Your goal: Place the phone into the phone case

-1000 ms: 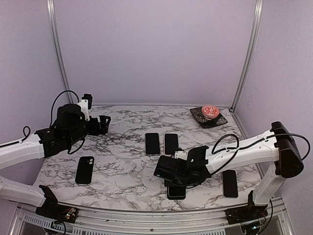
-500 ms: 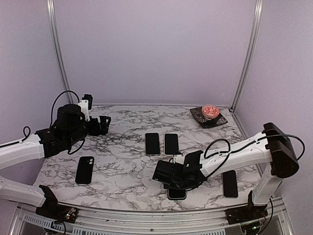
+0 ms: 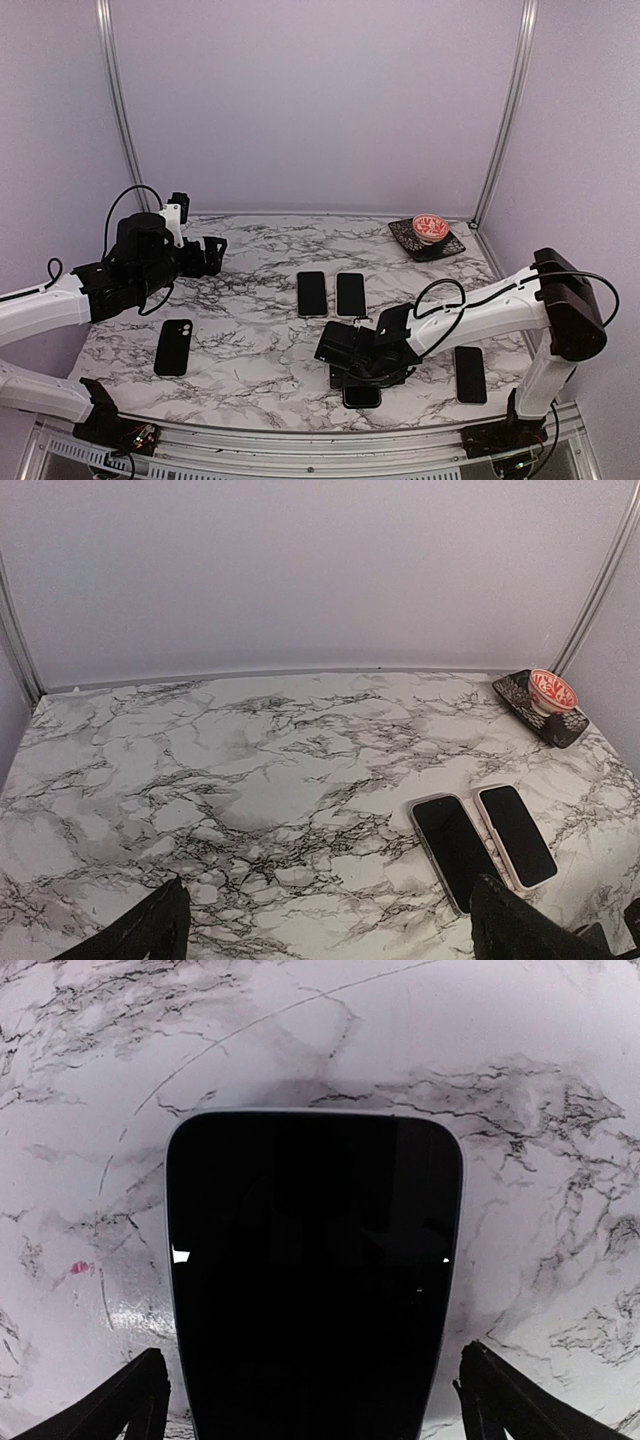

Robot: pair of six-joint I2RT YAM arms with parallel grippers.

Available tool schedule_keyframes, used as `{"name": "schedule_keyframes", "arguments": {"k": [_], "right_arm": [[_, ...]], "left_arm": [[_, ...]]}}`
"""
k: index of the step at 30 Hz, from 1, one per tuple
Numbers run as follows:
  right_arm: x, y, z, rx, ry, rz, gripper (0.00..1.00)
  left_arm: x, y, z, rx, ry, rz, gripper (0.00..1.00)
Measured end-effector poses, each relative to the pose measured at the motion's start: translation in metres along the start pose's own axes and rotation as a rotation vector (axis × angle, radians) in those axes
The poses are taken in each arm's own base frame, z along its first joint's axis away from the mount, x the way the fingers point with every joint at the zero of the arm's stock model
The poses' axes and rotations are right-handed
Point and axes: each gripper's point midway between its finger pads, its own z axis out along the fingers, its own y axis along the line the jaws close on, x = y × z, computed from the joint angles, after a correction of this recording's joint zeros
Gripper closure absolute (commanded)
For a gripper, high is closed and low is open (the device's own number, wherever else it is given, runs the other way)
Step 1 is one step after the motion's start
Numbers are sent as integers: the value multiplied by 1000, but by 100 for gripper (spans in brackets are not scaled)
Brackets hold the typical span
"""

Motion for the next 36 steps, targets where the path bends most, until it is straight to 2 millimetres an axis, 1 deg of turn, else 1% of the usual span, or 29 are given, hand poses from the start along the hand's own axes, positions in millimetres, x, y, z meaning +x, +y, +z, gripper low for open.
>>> {"name": "schedule_keyframes", "arguments": {"k": [6, 8, 9, 10, 13, 14, 19, 24, 27, 30, 33, 36], "right_arm": [[4, 2, 4, -33, 88, -25, 1], [7, 2, 7, -38, 113, -37, 3], [8, 3, 8, -39, 121, -49, 6], [9, 2, 8, -39, 125, -59, 11], [9, 2, 9, -40, 131, -85, 32], [8, 3, 9, -45, 131, -83, 36], [6, 9, 9, -70, 133, -92, 49], [5, 16, 7, -82, 130, -117, 55], [2, 28, 6, -99, 112, -147, 59], [-3, 44, 0, -135, 69, -196, 65], [-12, 68, -13, -200, 3, -250, 67], [-26, 95, -29, -268, -89, -296, 67]], "left_arm": [[0, 0, 0, 0, 0, 0, 1], [0, 0, 0, 0, 0, 0, 1], [0, 0, 0, 0, 0, 0, 1], [0, 0, 0, 0, 0, 0, 1], [0, 0, 0, 0, 0, 0, 1], [0, 0, 0, 0, 0, 0, 1], [0, 0, 0, 0, 0, 0, 1], [1, -2, 0, 10, 3, 0, 1], [1, -6, 0, 38, 6, -2, 2], [5, -19, 0, 114, 18, -20, 3], [12, -45, 2, 256, 50, -60, 1], [21, -70, 2, 388, 91, -110, 1]]}}
